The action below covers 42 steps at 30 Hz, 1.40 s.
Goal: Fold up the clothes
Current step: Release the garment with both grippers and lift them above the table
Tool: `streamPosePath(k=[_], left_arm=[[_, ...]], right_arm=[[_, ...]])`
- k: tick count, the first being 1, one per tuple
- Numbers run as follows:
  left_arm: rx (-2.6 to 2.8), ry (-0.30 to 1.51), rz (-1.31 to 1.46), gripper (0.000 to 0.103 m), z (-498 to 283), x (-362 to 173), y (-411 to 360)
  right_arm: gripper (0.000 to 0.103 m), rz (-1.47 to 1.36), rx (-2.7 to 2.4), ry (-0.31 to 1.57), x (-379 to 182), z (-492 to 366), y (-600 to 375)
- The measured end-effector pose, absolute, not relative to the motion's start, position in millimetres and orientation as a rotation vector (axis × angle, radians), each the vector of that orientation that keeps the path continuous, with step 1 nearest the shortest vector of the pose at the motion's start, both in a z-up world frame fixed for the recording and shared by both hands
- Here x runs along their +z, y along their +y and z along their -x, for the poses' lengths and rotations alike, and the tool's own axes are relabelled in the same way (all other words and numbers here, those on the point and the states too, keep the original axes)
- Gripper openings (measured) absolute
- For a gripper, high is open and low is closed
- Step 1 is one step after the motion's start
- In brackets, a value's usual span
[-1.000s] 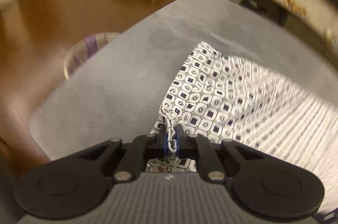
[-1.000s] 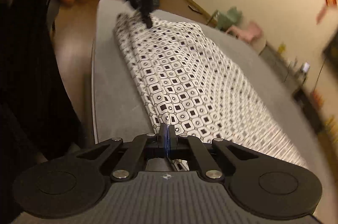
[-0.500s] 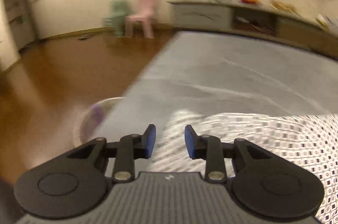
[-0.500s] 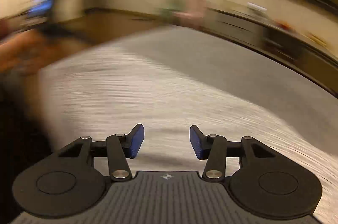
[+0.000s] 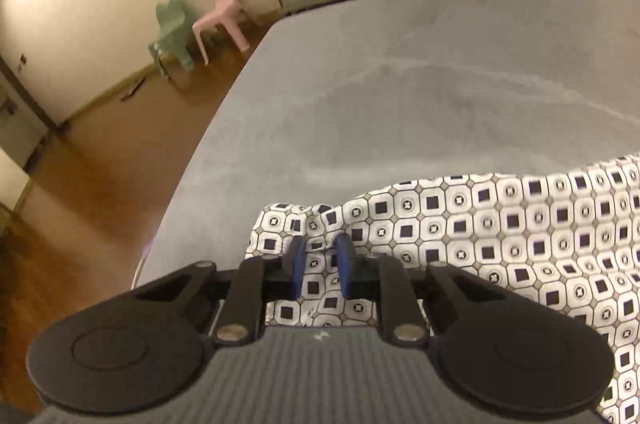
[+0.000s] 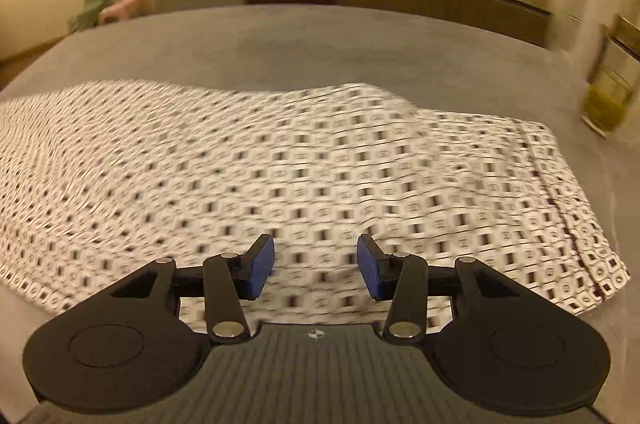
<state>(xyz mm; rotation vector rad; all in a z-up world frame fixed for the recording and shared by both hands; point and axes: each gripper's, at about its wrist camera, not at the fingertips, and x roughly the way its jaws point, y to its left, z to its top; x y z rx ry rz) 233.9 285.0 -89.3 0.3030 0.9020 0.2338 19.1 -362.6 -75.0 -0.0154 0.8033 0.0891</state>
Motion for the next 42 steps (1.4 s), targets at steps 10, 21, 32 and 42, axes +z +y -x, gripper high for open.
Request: streamPosePath(k=[10,21,32,42], left_arm=[[0.117,0.838,-0.156,0.028,-180,-39,287],[0.162,0.958,-0.215,0.025,-111,-69,332],[0.085,0.953,-0.223,0.027,-96,-74,311],[0.228,0.920,-0.317,0.027,-134,-94,304]], right_arm=[[0.048,-0.117,-0.108,0.690,-66,-34,-439],[0.044,-0.112,-0.313,0.807,-85,-40,-479],[0.049,-0.038,-0.126,0.805,-88,-45,-416],[0.050,-0.164,-0.263,0.758,-95,-40,-466]])
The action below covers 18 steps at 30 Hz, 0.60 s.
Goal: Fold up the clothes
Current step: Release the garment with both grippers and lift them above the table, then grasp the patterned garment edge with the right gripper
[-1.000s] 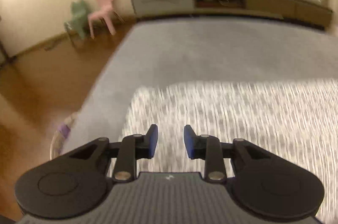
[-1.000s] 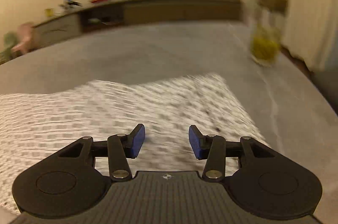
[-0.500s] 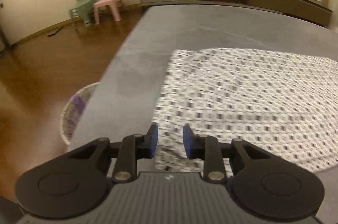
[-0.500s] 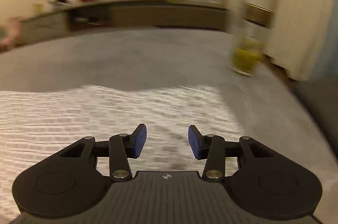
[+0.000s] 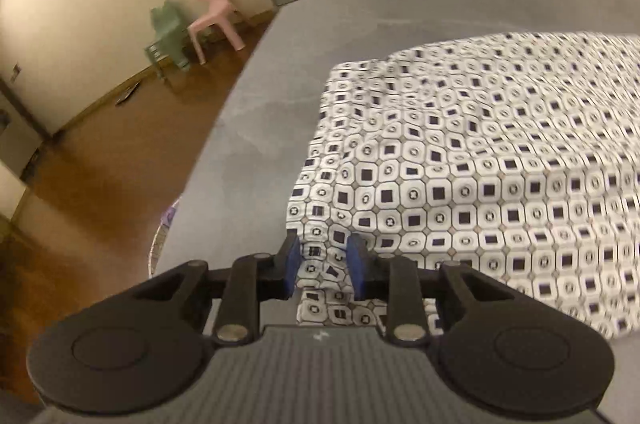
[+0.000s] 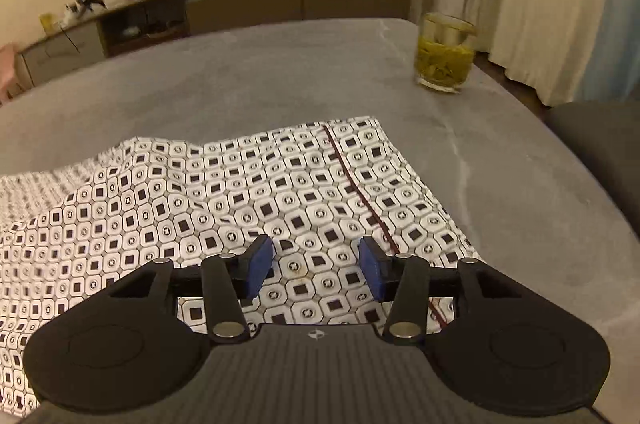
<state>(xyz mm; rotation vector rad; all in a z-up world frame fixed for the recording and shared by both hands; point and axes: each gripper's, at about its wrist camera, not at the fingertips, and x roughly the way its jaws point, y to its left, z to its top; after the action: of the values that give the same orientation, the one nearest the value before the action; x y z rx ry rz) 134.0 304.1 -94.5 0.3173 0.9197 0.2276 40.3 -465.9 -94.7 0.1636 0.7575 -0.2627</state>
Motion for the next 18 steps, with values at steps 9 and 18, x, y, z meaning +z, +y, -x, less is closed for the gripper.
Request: streamPosePath(k=[9,18], left_arm=[[0.099,0.904,-0.110,0.029,-81,-60,310],[0.101,0.860,-0.052,0.030,-81,-55,311]], right_arm=[[0.053,-0.281,-0.147,0.710,-64,-4,-446],[0.083,-0.360,-0.319,0.694,-64,11,-477]])
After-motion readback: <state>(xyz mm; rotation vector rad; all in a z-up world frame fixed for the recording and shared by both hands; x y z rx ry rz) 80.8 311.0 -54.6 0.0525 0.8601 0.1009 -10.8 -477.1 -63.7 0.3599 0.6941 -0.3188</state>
